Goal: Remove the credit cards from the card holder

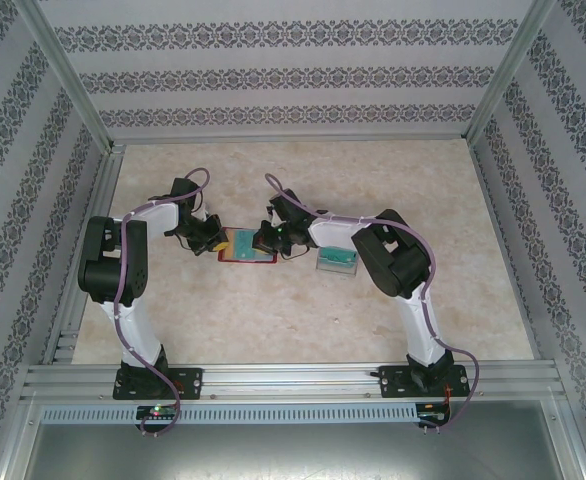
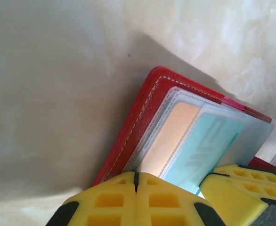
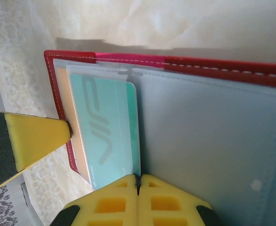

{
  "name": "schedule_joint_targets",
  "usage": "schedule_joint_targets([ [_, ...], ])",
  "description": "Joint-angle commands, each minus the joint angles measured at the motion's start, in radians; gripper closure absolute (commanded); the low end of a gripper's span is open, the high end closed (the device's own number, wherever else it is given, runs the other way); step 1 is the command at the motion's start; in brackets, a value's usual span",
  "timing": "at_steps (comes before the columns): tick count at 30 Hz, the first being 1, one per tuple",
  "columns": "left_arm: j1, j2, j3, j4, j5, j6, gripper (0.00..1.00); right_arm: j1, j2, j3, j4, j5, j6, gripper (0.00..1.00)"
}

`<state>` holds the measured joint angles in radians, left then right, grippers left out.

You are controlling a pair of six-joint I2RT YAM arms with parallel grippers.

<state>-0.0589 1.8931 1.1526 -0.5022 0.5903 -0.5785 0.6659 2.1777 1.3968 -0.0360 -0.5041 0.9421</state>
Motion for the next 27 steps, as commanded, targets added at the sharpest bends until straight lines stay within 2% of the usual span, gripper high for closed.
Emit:
schedule_joint_targets([
  [1,-0.012,0.05,-0.001,-0.088,-0.075,0.022,1.0,-0.028,-0.018,-0.036,-0.113,0.051,-0.03,1.0],
  [11,-0.012,0.05,-0.001,-0.09,-0.078,0.028,1.0,-0.041,-0.033,-0.028,-0.2,0.072,-0.069,1.0],
  [27,-0.012,0.05,-0.001,-0.091,-0.075,0.028,1.0,-0.057,-0.047,-0.052,-0.161,0.045,-0.072,1.0],
])
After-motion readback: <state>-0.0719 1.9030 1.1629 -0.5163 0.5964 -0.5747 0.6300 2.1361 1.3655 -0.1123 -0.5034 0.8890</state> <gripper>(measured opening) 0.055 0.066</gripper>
